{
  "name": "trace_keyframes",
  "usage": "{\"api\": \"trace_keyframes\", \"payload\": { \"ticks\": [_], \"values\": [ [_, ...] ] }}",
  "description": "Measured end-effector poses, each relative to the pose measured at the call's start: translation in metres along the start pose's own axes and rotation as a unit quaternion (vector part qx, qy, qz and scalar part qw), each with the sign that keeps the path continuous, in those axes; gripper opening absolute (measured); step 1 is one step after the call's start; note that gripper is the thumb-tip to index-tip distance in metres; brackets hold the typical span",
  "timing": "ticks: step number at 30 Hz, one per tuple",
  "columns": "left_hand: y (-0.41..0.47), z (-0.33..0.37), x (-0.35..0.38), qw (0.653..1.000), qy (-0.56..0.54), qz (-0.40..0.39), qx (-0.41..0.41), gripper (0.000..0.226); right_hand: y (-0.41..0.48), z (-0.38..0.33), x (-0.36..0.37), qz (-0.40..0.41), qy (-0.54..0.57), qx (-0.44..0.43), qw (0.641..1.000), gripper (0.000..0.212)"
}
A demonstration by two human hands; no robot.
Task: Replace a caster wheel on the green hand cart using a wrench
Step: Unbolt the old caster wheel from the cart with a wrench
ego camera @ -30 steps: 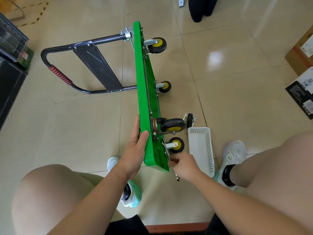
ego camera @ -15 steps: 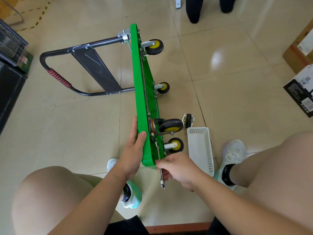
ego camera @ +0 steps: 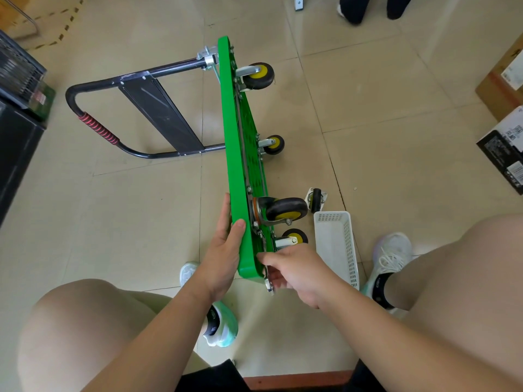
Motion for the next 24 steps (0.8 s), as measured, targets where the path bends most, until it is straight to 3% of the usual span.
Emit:
{"api": "trace_keyframes", "payload": {
  "ticks": [10, 16, 24],
  "values": [
    [0.0, 0.0, 0.0, 1.0, 0.002, -0.005, -0.003, 0.059, 0.013, -0.001, -0.002, -0.011, -0.019, 0.036, 0.999, 0.023],
    [-0.001, 0.001, 0.0, 1.0, 0.0, -0.001, -0.005, 0.06, 0.025, 0.019, -0.012, 0.032, -0.254, 0.015, 0.967, 0.011],
    [-0.003, 0.006, 0.004, 1.0, 0.001, -0.004, -0.01, 0.059, 0.036, 0.034, -0.026, 0.061, -0.36, -0.045, 0.93, 0.024]
  ]
}}
Point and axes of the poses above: each hand's wrist, its own y-axis towards the middle knuckle, its own x-axis out of the palm, z = x × y, the point moved 1 cm from there along y, towards the middle knuckle, and after that the axes turned 7 degrees about -z, right-handed, at the moved point
